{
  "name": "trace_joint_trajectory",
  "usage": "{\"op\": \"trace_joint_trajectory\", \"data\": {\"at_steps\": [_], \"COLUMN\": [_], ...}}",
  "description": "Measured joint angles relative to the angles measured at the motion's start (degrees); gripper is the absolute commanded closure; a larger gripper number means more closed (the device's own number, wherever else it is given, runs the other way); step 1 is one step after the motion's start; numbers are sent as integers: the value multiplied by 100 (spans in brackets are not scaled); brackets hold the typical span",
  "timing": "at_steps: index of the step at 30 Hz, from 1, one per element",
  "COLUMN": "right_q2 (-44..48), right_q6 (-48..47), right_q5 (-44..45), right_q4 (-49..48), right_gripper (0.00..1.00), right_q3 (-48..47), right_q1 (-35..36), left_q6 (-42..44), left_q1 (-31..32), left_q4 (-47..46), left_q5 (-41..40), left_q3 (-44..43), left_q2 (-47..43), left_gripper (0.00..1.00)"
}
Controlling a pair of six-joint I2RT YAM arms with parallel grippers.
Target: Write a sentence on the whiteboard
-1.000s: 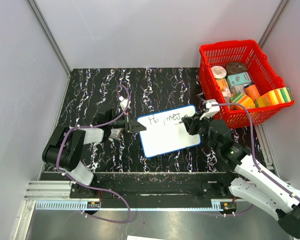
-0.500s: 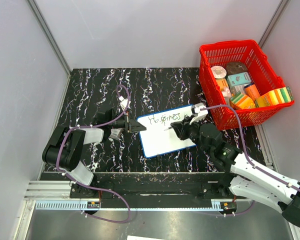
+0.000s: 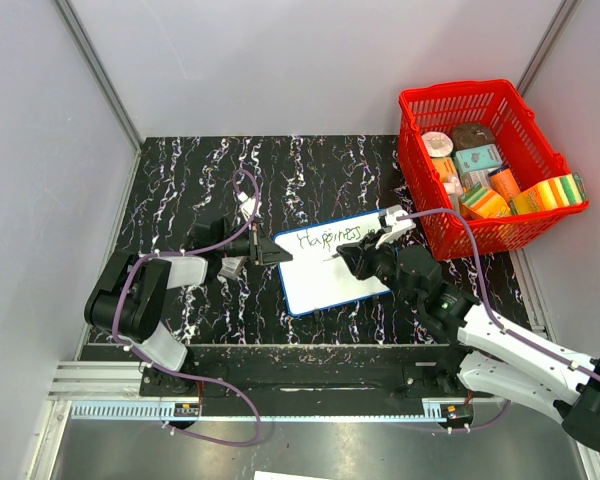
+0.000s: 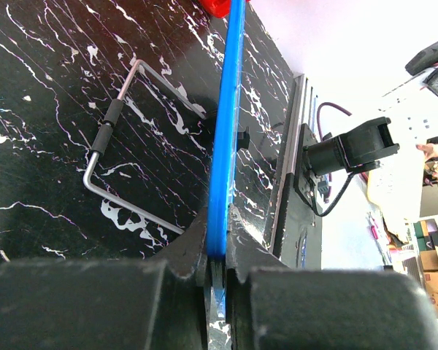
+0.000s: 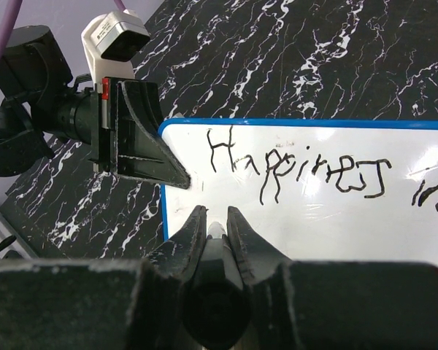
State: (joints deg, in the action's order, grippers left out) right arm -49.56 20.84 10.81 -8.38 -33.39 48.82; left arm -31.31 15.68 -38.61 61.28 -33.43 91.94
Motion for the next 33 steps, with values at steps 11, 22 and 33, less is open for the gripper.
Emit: {"op": "trace_joint_trajectory", "data": {"at_steps": [11,22,33], "right_q2": [33,-378,-1014], "right_q6": [-39,-94,-284], "right_q5": [-256,-221,1145], "right_q4": [-83,-516,-1370], "right_gripper": [100,100,100], "right_q3": [55,162,310], "right_q1": [0,527,1355], "left_q6": [0,0,0], "left_q1": [0,0,0], "left_q4": [0,0,0], "left_q5": [-2,-2,-2], "left_q3": [0,0,0], "left_q2": [0,0,0], "left_gripper": [100,100,100]}}
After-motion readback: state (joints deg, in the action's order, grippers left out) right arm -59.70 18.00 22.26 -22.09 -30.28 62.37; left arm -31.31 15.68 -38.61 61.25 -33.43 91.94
